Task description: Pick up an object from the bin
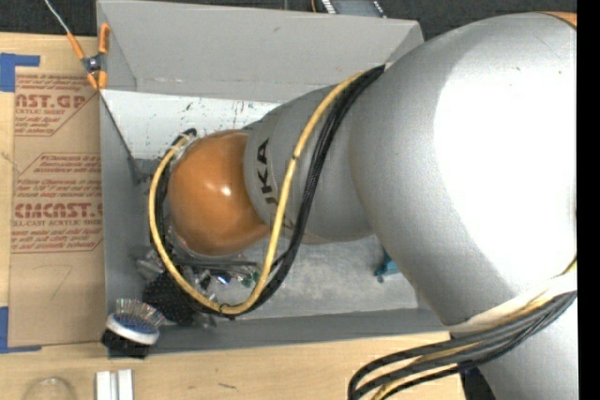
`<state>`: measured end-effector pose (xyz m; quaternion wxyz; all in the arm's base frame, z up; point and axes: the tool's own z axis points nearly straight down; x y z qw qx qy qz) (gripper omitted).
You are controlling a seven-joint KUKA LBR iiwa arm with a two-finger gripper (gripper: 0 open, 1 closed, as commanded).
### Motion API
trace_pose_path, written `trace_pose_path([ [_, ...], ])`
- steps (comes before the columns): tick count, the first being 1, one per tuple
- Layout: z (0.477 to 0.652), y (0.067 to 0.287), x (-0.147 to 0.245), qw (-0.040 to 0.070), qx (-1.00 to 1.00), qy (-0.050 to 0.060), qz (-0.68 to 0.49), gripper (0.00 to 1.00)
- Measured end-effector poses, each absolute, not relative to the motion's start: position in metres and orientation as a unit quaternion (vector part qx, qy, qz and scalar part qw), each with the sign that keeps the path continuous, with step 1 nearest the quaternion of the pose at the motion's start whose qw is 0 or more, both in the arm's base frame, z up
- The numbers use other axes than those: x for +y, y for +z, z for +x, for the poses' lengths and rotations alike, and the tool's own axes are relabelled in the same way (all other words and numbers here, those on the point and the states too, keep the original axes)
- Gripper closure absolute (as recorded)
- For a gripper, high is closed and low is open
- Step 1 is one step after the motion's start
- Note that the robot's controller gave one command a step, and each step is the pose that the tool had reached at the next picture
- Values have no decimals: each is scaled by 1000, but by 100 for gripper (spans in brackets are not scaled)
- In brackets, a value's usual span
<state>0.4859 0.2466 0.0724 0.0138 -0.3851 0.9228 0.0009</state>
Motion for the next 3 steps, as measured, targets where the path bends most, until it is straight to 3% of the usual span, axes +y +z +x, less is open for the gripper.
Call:
trace_pose_path([
  [1, 482, 83, 245, 15, 871, -1, -491, 0],
  [2, 502, 70, 240, 14, 846, -3, -533, 0],
  [3, 533, 70, 165, 16, 797, -4, -604, 0],
])
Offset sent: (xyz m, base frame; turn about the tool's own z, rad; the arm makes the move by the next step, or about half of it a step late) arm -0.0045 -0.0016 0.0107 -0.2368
